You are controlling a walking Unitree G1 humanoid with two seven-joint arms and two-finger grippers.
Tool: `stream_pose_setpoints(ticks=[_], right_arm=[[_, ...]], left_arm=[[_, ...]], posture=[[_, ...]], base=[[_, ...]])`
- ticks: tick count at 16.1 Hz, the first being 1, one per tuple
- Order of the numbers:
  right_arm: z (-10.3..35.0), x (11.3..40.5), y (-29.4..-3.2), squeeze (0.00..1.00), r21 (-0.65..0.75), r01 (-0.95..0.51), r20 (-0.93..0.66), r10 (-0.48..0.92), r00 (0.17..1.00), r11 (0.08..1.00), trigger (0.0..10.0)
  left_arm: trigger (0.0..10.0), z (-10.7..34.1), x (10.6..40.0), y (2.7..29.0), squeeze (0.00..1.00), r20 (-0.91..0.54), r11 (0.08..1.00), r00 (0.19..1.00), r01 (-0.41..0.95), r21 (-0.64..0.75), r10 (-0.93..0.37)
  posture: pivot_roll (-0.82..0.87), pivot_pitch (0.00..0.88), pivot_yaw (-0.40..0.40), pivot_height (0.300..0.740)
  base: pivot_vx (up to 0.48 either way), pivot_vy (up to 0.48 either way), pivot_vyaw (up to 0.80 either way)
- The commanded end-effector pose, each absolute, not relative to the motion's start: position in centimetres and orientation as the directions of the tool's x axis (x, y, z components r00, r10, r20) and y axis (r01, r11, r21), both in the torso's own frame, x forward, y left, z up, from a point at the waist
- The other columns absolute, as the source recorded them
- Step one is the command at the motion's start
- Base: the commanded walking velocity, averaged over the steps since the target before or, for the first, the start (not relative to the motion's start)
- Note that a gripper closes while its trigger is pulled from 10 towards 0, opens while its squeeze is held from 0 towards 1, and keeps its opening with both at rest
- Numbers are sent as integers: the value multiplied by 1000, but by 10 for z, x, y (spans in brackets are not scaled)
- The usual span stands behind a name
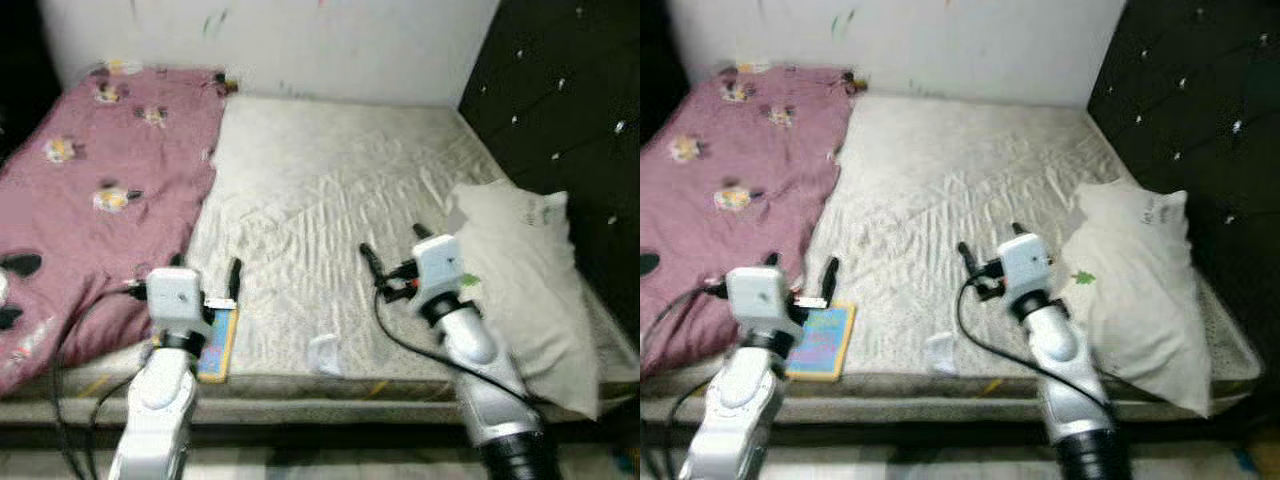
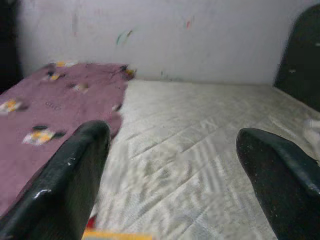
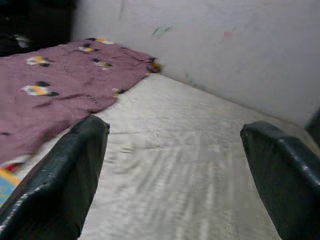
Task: Clean up the room
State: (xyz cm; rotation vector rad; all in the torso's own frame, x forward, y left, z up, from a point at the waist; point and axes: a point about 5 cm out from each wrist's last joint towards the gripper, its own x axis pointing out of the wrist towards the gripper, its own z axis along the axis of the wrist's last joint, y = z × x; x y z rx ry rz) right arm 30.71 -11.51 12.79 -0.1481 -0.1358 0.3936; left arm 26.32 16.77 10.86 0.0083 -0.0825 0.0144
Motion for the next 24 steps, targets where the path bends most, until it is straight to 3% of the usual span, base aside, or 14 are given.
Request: stream_pose_setpoints(ticks=[1, 3, 6, 13, 20, 24], right_arm=[[131, 308, -117, 0, -183, -369, 113, 392, 913, 911, 10000], [131, 309, -117, 0, -218, -364, 107, 393, 913, 905, 10000], [130, 310, -118, 0, -222, -353, 109, 383, 917, 909, 10000], [131, 312, -127, 0, -182, -305, 111, 327, 938, 935, 10000], [125, 300, -134, 0, -173, -351, 63, 366, 929, 920, 10000], [123, 297, -137, 0, -167, -353, 48, 365, 930, 921, 10000]], left_arm=[[10000, 110, 264, 168, 0, 65, 999, 997, -41, -16, 42], [10000, 110, 265, 166, 0, 65, 998, 998, -3, -58, 7], [10000, 111, 264, 165, 0, 83, 1000, 997, 9, -17, -8], [10000, 111, 263, 165, 0, 79, 1000, 997, 13, -18, -12], [10000, 109, 255, 167, 0, 60, 1000, 998, 3, -25, -1], [10000, 108, 255, 167, 0, 54, 1000, 999, 11, -23, -9]], posture=[[-20, 71, -91, 740], [-23, 73, -92, 740], [-23, 74, -93, 740], [-22, 82, -94, 740], [-23, 131, -98, 740], [-25, 136, -97, 702]], base=[[0, 0, 0], [0, 0, 0], [0, 0, 738], [0, 0, 0], [0, 0, 0], [0, 0, 0]])
